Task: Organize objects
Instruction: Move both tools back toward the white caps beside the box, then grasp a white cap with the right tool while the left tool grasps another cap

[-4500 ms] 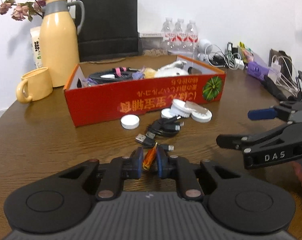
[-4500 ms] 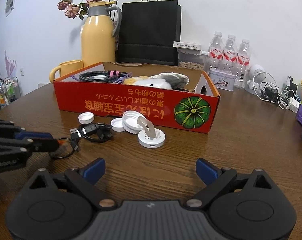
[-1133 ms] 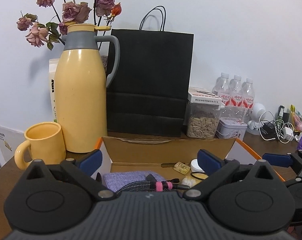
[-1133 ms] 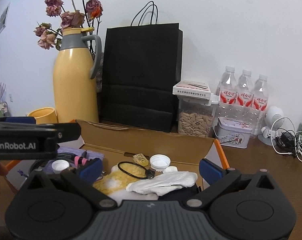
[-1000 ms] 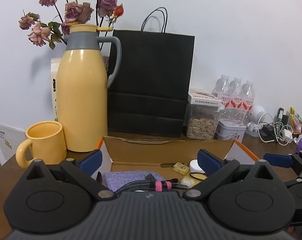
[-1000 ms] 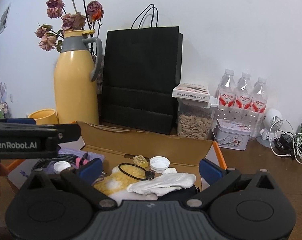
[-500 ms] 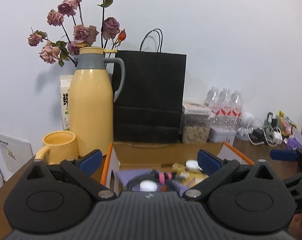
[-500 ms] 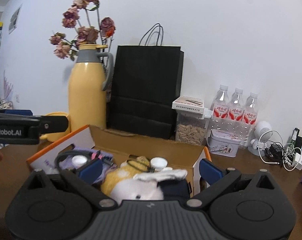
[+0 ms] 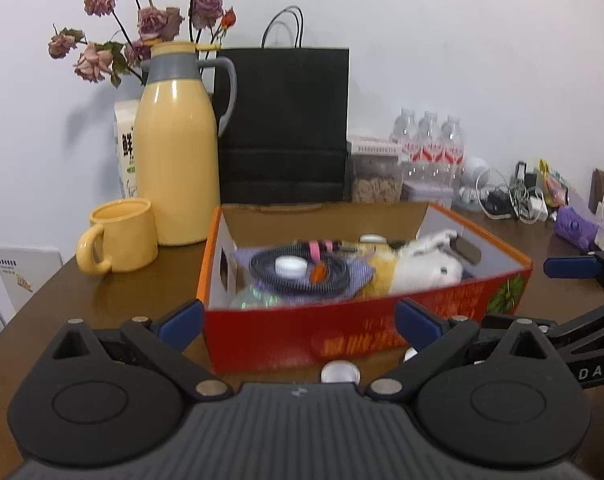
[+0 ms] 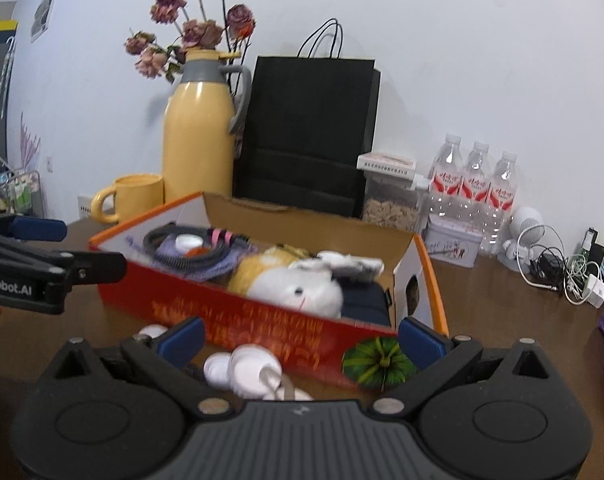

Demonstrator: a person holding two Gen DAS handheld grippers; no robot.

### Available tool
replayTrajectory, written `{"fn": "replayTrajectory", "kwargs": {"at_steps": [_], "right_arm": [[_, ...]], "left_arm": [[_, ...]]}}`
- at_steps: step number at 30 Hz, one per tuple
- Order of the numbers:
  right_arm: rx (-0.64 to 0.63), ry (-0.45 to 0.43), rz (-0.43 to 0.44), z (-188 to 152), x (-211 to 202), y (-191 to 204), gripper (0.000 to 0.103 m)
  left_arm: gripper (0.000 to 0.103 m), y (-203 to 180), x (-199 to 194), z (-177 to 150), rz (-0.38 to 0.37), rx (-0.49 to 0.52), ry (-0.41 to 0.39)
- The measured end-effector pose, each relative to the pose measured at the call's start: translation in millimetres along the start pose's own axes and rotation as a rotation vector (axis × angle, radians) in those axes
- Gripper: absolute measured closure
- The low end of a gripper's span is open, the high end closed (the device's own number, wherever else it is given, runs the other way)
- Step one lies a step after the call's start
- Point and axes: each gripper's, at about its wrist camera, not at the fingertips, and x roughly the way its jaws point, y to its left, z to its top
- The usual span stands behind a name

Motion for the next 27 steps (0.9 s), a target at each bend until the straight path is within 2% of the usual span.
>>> {"fn": "replayTrajectory", "kwargs": {"at_steps": [8,15,17,19,20,22,24,26,27], "right_arm": [[-0.002,0.073,0.008,-24.3,-4.4,3.2,0.0],[0.047,0.126,-0.014,-35.2,11.3,-4.1,0.001],[0.063,0.115,-0.009,-35.0,13.1,-6.8,0.011],[0.08,0.107,0.008,-33.6,15.4,-9.0,0.029],[0.084,0.109,0.017,-32.8,18.0,-9.6,0.034],[0.081,0.117,0.027,-31.2,24.1,-9.5,0.052],[0.081,0.127,0.051,-29.9,30.6,-9.2,0.059],[0.079,0.134,0.076,-28.7,36.6,-8.3,0.061],[0.08,0.137,0.084,-28.5,39.1,-7.6,0.067]], "left_arm": [[0.0,-1.7,-4.8,-18.5,-0.011,0.006,0.059],[0.0,-0.3,4.9,-30.3,-0.007,-0.004,0.104],[0.0,2.4,6.6,-31.5,-0.009,-0.02,0.111],[0.0,4.5,7.1,-31.6,-0.009,-0.032,0.111],[0.0,5.3,7.1,-31.8,-0.01,-0.035,0.111],[0.0,6.0,6.7,-32.4,-0.014,-0.04,0.11],[0.0,7.2,6.6,-33.0,-0.022,-0.046,0.11],[0.0,8.8,7.0,-33.2,-0.025,-0.053,0.111],[0.0,9.5,7.6,-33.4,-0.026,-0.057,0.112]]}}
